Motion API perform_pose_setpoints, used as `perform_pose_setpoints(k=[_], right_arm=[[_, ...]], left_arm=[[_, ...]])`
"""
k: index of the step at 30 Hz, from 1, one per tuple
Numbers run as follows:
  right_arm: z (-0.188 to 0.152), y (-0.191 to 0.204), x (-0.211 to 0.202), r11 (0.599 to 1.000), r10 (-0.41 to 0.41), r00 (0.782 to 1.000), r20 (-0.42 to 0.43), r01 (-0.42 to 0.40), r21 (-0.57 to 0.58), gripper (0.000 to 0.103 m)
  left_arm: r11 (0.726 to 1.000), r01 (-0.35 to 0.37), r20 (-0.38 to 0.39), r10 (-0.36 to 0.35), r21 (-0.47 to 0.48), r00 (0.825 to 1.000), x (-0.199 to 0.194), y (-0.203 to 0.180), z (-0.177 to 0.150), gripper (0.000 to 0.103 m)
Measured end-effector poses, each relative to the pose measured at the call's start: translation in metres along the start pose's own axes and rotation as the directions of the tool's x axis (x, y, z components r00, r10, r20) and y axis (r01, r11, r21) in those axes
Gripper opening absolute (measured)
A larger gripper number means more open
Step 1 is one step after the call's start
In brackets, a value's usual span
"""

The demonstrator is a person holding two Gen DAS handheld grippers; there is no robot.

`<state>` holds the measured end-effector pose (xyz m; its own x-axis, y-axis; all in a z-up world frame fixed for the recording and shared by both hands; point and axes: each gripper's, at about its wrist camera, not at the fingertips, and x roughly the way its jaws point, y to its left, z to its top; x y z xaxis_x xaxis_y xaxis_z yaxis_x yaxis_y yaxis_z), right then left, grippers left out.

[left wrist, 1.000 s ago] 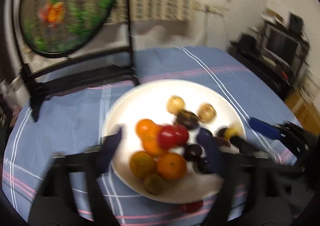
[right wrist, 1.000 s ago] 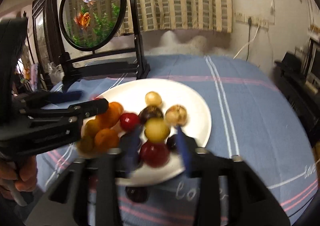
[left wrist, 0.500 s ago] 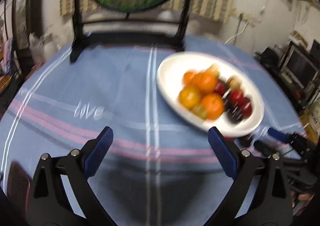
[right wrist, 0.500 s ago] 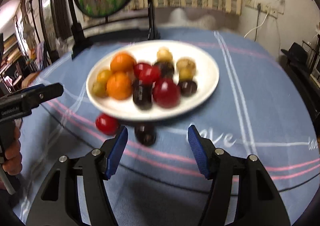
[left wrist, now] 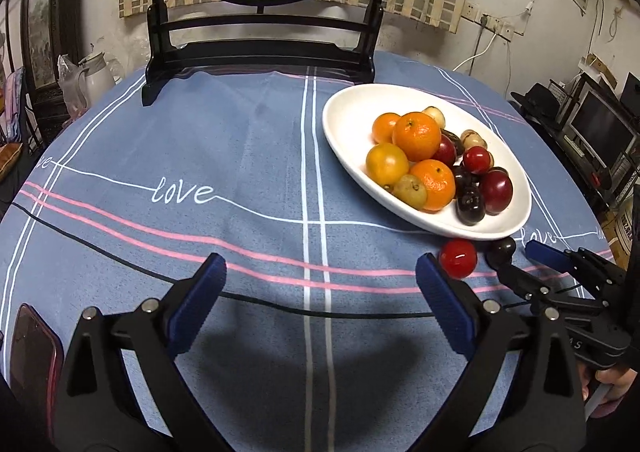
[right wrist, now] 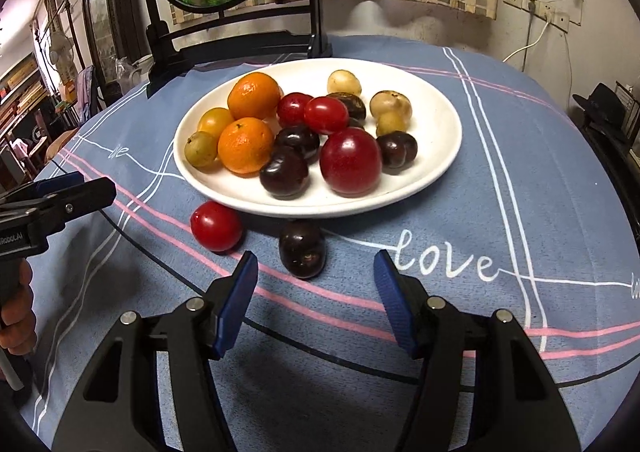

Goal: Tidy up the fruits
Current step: 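Grasp the last dark plum with the right tool while the left tool grasps the last red tomato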

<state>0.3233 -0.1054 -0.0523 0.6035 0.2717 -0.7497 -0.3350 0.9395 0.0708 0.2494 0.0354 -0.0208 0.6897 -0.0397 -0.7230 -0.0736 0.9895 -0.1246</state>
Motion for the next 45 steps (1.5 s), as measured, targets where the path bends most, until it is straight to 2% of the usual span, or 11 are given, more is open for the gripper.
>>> perform_pose_setpoints(k=[14,19,20,27,30,34,36,42,45], right_arm=[[0.008,0.006,0.016,1.000,0.021,0.999,-0.039,-0.020,0.016,0.041],[0.007,0.003,0.016,0.999,0.013,0.999,-0.035,-0.012,0.031,0.032],[0.007,0.002,0.015,0.999,0.018,0.999,-0.033,-0.017,0.033,0.027],[0.002,-0.002,-0.010,0.999,-0.010,1.000,0.011,0.010,0.037,0.025],[0.000,-0.010,-0.028,0.996,0.015,0.999,0.036,-0.019,0.089,0.025],[-0.006,-0.017,-0.045,0.993,0.011,0.998,0.064,-0.018,0.118,0.025],[-0.009,-0.019,-0.046,0.992,0.012,0.998,0.060,-0.019,0.123,0.025],[-0.010,-0.023,-0.041,0.990,0.008,0.999,0.042,-0.013,0.138,0.025],[-0.011,-0.026,-0.040,0.989,0.003,0.999,0.037,-0.008,0.145,0.025]], left_arm=[[1.000,0.005,-0.005,-0.005,0.001,1.000,0.000,-0.001,0.000,0.097],[1.000,0.008,-0.012,-0.008,0.003,1.000,0.001,-0.001,0.000,0.097],[1.000,0.007,-0.013,-0.007,0.005,1.000,0.001,-0.001,0.000,0.097],[1.000,-0.005,-0.030,0.006,0.028,1.000,0.006,-0.004,-0.003,0.097],[0.999,0.022,-0.040,-0.020,0.042,0.999,0.009,-0.010,-0.005,0.097],[0.987,0.136,-0.106,-0.128,0.080,0.986,0.020,-0.033,-0.010,0.097],[0.984,0.150,-0.122,-0.138,0.100,0.983,0.026,-0.045,-0.010,0.096],[0.984,0.127,-0.107,-0.114,0.125,0.988,0.039,-0.069,0.000,0.088],[0.986,0.132,-0.134,-0.118,0.101,0.984,0.050,-0.072,0.003,0.073]])
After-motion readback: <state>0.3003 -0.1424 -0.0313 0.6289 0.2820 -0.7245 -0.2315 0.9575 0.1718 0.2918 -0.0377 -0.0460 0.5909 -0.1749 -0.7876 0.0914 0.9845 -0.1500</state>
